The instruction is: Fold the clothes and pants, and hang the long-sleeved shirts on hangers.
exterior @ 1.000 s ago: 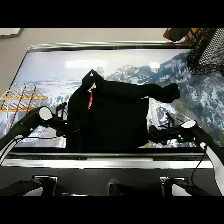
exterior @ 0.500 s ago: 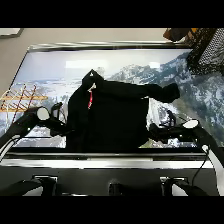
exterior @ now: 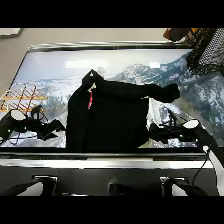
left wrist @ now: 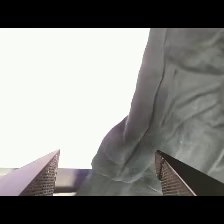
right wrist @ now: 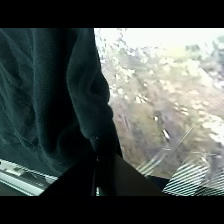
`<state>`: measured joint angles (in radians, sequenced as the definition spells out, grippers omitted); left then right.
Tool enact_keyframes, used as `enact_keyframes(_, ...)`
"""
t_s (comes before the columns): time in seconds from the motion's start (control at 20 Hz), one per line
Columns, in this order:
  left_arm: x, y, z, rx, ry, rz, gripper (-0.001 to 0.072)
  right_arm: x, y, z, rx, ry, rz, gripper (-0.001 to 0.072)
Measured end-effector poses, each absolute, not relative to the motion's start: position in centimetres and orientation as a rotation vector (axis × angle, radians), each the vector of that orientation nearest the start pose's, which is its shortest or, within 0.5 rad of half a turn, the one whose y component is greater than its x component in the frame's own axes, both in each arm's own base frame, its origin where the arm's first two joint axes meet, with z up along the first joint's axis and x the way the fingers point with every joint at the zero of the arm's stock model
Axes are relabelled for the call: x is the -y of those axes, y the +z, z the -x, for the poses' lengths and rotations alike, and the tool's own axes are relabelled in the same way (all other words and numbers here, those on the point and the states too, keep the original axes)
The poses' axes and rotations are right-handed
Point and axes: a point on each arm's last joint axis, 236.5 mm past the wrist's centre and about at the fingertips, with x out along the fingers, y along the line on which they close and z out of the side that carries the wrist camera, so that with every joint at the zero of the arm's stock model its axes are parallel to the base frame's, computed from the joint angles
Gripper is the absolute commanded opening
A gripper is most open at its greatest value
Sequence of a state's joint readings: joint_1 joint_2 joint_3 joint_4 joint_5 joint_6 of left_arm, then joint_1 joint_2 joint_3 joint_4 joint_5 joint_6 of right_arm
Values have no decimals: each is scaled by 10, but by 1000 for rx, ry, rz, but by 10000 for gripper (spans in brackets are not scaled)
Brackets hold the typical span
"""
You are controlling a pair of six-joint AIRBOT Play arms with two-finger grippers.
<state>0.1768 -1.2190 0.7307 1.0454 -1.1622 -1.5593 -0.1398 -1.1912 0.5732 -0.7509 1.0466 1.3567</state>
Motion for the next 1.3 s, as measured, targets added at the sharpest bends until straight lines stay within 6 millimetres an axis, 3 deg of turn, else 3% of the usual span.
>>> enact_keyframes(0.15, 82, -84, -271, -1546, -148, 747, 666, -113, -80, -271, -1453, 250, -832, 60)
enact_keyframes(0.2, 90, -84, -273, -1535, -174, 763, 623, -114, -80, -270, -1458, 253, -834, 52)
enact_keyframes(0.25, 97, -85, -274, -1526, -192, 767, 422, -115, -79, -269, -1464, 258, -835, 51)
enact_keyframes(0.3, 103, -85, -275, -1517, -209, 767, 97, -116, -79, -268, -1468, 261, -836, 51)
enact_keyframes(0.35, 109, -86, -277, -1507, -222, 766, 33, -117, -78, -268, -1469, 265, -842, 50)
enact_keyframes(0.55, 125, -73, -296, -1441, -266, 796, 29, -125, -66, -279, -1428, 286, -910, 49)
enact_keyframes(0.65, 126, -50, -323, -1357, -296, 788, 29, -127, -44, -305, -1348, 312, -942, 49)
enact_keyframes(0.7, 126, -28, -344, -1290, -316, 779, 29, -127, -26, -324, -1286, 333, -940, 49)
enact_keyframes(0.8, 122, 29, -390, -1129, -361, 738, 29, -123, 25, -367, -1139, 382, -907, 49)
enact_keyframes(0.85, 120, 65, -412, -1039, -383, 719, 29, -119, 63, -392, -1039, 410, -880, 49)
enact_keyframes(0.95, 114, 157, -449, -825, -430, 662, 30, -113, 150, -431, -834, 466, -809, 49)
enact_keyframes(1.05, 109, 252, -465, -618, -469, 610, 30, -108, 253, -450, -613, 520, -725, 49)
enact_keyframes(1.15, 106, 343, -458, -429, -499, 554, 30, -108, 354, -439, -409, 569, -629, 49)
enact_keyframes(1.25, 104, 421, -430, -263, -522, 497, 30, -112, 437, -404, -240, 613, -527, 50)
enact_keyframes(1.3, 104, 450, -412, -197, -528, 468, 30, -116, 471, -378, -168, 632, -477, 50)
